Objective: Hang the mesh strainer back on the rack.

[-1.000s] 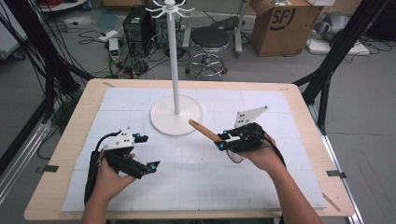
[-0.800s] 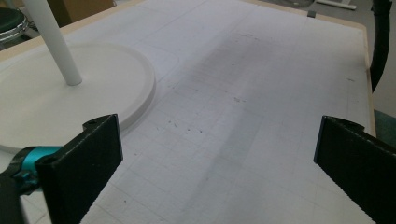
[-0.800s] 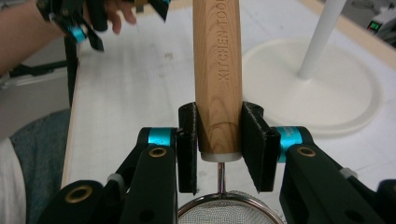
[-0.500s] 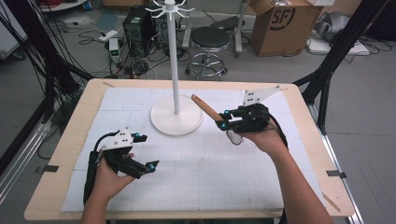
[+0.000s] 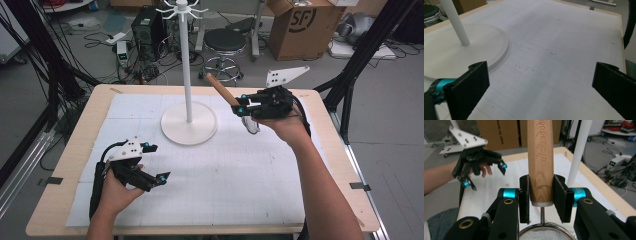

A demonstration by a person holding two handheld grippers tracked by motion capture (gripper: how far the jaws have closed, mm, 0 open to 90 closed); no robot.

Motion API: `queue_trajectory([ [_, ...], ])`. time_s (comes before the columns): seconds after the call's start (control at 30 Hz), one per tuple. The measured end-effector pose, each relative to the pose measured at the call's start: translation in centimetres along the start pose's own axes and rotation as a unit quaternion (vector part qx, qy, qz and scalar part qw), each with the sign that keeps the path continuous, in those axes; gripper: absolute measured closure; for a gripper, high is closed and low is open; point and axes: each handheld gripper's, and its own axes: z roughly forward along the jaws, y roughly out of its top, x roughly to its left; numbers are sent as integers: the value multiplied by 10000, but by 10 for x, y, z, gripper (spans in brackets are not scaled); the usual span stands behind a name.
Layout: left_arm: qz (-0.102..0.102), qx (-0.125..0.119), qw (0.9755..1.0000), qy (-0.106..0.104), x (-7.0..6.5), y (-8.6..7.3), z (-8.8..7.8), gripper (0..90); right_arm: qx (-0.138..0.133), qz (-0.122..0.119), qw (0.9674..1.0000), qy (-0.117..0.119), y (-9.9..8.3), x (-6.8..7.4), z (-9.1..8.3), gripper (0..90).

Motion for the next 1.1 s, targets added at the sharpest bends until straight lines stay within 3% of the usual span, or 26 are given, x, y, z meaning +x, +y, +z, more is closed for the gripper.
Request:
queue_trajectory([
  [0.57,3,-3,10000,4,2,-1,-2,17,-227,-126,9994,-241,39,-16,-4,689],
  [1.1,-9,-69,10000,-15,3,-1,-6,17,-226,-255,9981,-507,79,-28,-6,689],
])
